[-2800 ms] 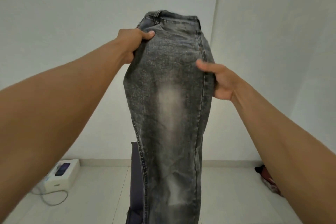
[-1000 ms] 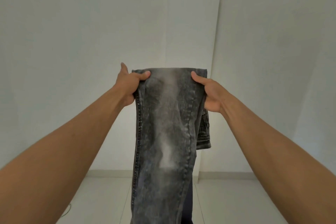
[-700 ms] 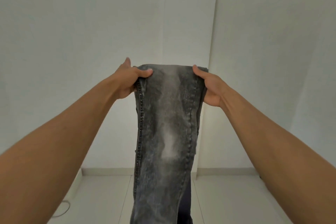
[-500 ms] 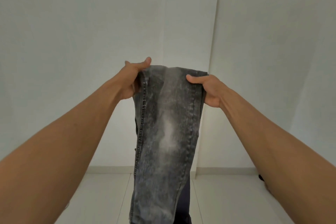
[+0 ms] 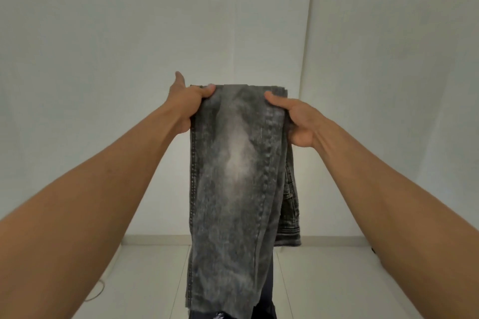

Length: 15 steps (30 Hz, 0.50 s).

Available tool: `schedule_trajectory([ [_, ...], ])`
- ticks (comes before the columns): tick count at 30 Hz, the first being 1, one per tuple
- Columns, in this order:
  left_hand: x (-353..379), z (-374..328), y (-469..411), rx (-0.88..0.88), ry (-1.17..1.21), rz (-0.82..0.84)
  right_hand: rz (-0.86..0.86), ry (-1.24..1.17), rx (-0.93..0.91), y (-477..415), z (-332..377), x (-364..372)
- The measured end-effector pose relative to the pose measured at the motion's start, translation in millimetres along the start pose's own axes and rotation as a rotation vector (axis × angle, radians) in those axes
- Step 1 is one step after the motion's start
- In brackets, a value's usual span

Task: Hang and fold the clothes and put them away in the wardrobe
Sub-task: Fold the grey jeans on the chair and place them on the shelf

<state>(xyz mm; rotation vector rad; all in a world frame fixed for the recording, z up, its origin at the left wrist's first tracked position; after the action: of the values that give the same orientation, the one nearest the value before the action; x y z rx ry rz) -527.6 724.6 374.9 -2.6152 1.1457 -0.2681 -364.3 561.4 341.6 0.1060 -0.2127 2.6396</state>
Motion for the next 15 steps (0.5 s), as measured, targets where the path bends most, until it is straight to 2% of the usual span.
schedule_trajectory([
  [5,8,8,-1,-0.001,-0.100,0.087,-0.090,-0.046,-0.057,-1,5,-7],
  [7,2,2,-1,0.055,-0.130,0.013,-0.052,-0.030,-0.051,0,4,-3],
  [9,-3,1,-3,0.014,-0.138,-0.003,-0.040,-0.017,-0.060,1,8,2],
  [12,19,8,7,-0.127,-0.198,0.310,-0.078,-0.067,-0.106,0,13,-1],
  [13,17,6,8,-0.109,-0.200,0.296,-0.055,-0.070,-0.099,0,12,1],
  [15,-1,-2,3,-0.026,-0.176,0.096,0.025,-0.030,-0.056,0,7,7],
])
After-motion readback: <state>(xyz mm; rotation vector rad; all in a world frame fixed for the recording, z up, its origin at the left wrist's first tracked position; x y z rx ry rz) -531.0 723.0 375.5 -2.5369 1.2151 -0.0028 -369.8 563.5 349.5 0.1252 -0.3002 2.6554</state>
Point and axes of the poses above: each hand's wrist, its own y-axis away from the middle knuckle, its own x-axis out of the palm, z = x × y, the point moved 8 cm from there along -y, towards the middle knuckle, and after that the axes turned 7 degrees about z, right-handed, at the moved point
